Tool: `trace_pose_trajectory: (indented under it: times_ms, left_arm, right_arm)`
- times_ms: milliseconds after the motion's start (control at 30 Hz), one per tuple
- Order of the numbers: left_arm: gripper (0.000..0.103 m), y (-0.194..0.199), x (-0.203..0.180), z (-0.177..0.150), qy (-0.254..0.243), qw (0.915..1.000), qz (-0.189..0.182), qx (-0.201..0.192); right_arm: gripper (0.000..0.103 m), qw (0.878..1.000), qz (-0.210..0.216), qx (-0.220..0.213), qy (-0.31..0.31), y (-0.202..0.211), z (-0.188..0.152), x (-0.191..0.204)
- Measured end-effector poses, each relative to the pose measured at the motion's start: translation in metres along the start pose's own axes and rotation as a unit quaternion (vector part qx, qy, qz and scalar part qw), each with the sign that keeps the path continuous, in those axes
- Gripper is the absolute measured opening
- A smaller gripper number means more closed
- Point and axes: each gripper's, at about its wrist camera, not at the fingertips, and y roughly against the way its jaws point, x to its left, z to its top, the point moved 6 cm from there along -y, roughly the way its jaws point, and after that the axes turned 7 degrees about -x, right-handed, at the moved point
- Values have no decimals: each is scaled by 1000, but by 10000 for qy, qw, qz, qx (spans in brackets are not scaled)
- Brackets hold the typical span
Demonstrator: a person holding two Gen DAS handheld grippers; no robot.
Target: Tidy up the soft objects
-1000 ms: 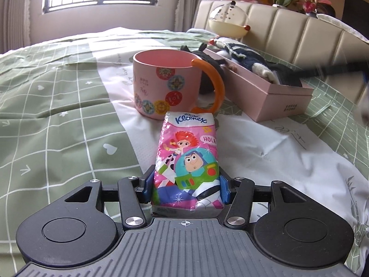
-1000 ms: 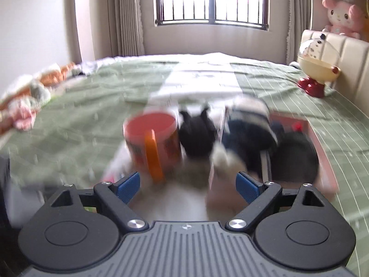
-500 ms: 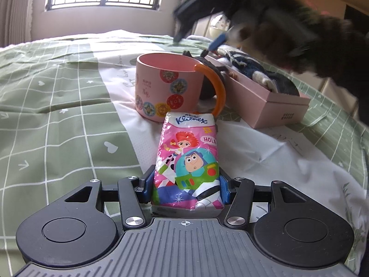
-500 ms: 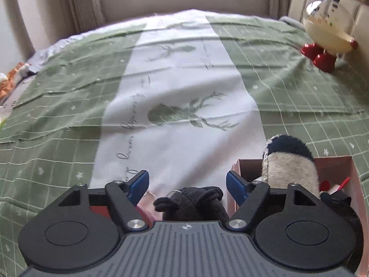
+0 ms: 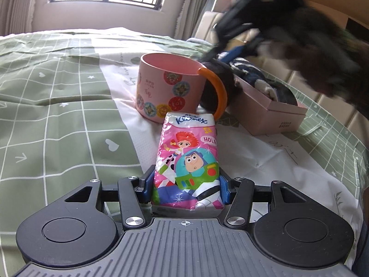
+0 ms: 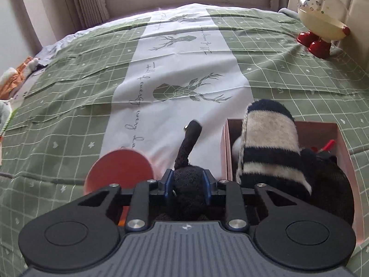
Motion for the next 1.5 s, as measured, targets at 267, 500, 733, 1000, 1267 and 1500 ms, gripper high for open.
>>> trace_pose_trajectory:
  times_ms: [267, 500, 733, 1000, 1267, 1500]
  left_arm:
    - [57, 0, 0, 0, 24, 10000, -4, -6]
    - [57, 0, 0, 0, 42, 10000, -13, -14]
    - [57, 1, 1, 0, 82, 10000, -30, -24]
    - [57, 1, 2, 0, 107, 9999, -40, -30]
    - [57, 1, 2, 0, 79, 10000, 12, -34]
    - [57, 2, 1, -1, 60, 9999, 61, -59]
  right_arm:
    - [6, 9977, 476, -93, 467, 78, -90, -5]
    - [65, 9605, 25, -1363, 2425, 98, -101, 30]
    - [39, 9738, 140, -1224, 1910, 57, -74, 28]
    - [0, 9854, 546, -880, 1349, 97, -97, 25]
    - [4, 9758, 709, -1182, 1700, 156, -144, 33]
    - [61, 9668, 168, -1690, 1910, 122, -120, 22]
